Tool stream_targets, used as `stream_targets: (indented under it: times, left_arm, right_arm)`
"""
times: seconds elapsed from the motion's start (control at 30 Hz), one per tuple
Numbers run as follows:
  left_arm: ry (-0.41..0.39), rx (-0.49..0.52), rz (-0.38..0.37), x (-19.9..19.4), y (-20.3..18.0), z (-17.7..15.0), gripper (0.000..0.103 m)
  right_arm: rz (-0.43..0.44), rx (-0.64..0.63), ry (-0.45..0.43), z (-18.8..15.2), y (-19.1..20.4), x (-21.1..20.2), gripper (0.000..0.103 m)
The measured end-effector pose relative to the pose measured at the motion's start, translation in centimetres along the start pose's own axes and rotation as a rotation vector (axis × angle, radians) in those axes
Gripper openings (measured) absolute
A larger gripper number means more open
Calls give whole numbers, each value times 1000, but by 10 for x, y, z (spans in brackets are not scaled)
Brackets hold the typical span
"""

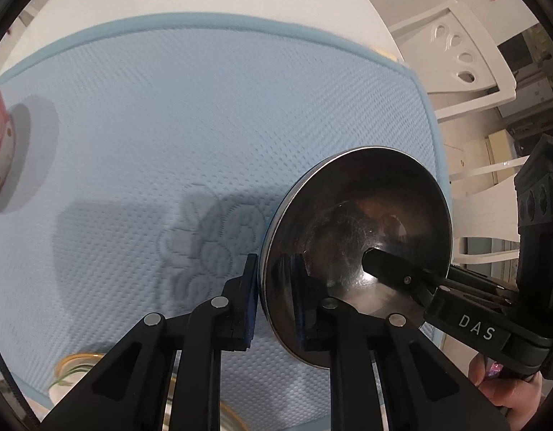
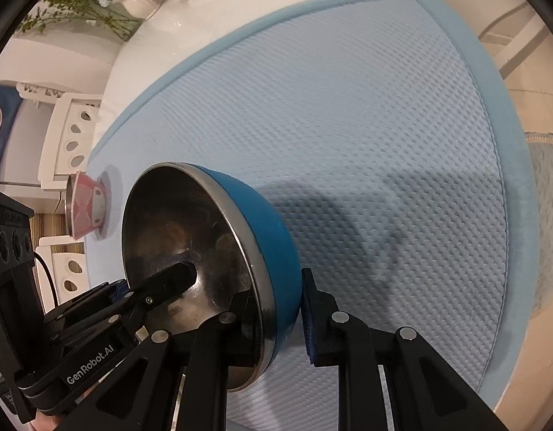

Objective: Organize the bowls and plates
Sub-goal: 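Lift the blue bowl with both grippers and carry it over the nested bowls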

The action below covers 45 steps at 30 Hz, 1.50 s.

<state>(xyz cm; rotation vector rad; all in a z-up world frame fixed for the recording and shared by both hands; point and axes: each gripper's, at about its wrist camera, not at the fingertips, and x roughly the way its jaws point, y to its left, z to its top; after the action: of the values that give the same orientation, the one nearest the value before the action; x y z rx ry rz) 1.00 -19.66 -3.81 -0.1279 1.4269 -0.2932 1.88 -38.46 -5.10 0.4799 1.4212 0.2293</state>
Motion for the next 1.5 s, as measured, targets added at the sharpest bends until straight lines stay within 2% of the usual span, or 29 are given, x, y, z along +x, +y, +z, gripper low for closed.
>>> stream_targets:
  times: [0.77, 1.5]
  left_arm:
    - [-113, -124, -6, -78, 96, -8, 14]
    - [-180, -207, 1, -128, 183, -10, 14]
  right_arm:
    - [4, -136, -9, -6, 127, -4, 17]
    - [-7, -261, 4, -2, 234, 14, 18]
